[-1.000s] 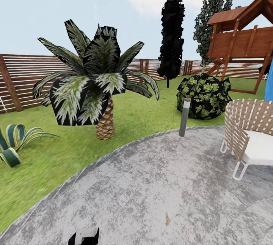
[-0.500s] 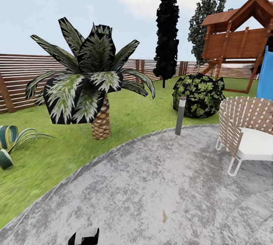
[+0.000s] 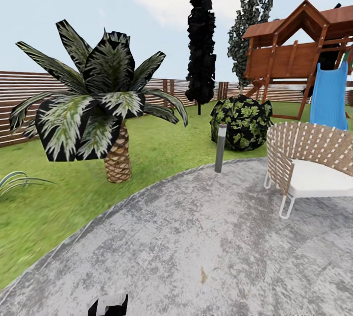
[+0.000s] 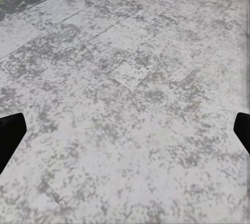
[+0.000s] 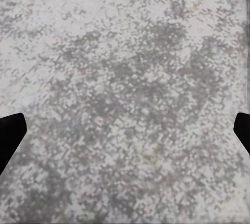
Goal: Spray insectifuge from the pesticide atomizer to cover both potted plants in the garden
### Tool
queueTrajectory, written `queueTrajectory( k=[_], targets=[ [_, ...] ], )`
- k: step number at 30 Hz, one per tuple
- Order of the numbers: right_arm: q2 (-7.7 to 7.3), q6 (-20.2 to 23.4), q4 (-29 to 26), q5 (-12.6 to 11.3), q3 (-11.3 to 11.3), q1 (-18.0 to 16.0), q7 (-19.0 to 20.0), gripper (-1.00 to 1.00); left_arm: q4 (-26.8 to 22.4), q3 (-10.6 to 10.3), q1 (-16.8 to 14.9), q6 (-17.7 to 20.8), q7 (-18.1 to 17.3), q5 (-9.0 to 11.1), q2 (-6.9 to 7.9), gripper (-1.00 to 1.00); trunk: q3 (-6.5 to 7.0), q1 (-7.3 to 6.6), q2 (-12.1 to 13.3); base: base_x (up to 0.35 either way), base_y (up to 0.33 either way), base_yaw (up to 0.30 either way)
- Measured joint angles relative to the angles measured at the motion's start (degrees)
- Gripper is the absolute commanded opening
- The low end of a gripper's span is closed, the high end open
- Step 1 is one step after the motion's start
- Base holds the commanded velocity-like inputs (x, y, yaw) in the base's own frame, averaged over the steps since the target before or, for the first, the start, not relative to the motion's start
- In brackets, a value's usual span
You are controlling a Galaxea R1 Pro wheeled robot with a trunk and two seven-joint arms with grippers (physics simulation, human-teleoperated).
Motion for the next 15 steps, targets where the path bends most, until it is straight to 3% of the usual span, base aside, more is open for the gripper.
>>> queueTrajectory(
  k=[15],
  targets=[
    [0.0, -0.01, 0.0, 0.0, 0.0, 0.0, 0.01, 1.0, 0.0, 0.0, -0.02, 0.0, 0.0, 0.0, 0.0, 1.0, -1.69, 3.3, -6.02, 0.0, 0.0, -0.181]
  ],
)
